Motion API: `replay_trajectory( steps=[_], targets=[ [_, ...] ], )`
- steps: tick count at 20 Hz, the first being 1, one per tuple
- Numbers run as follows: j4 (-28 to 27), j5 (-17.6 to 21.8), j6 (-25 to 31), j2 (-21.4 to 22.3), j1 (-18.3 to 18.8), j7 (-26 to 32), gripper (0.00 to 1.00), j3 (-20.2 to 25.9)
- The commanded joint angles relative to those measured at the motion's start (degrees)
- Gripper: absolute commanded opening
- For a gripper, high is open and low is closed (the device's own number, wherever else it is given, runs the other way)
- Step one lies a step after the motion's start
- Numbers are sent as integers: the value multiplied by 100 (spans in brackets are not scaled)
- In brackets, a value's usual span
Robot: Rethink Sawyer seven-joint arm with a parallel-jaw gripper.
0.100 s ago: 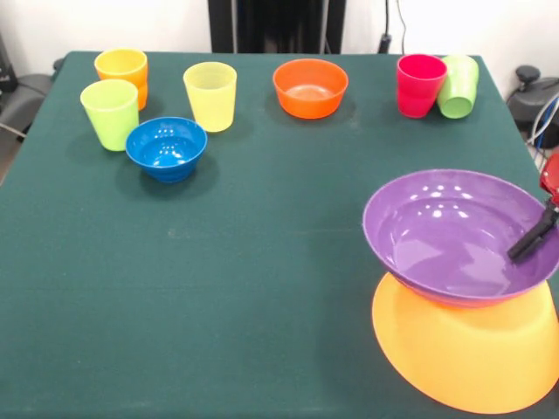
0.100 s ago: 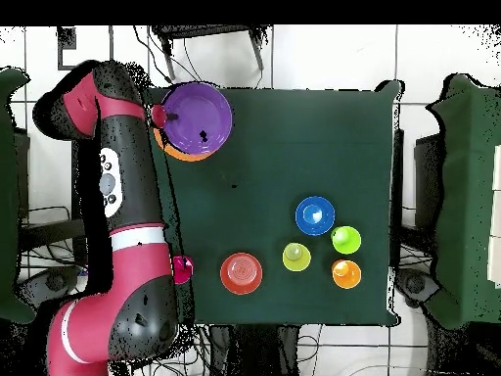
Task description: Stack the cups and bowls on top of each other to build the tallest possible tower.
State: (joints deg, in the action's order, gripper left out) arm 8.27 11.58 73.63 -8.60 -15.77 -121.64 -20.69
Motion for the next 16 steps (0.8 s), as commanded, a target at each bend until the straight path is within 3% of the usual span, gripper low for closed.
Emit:
replay_trajectory(
  steps=[1, 16],
  targets=[
    [-361, -258, 379, -394, 35, 1311, 0, 335],
    [-207, -543, 362, -418, -56, 1148, 0, 37]
  ],
)
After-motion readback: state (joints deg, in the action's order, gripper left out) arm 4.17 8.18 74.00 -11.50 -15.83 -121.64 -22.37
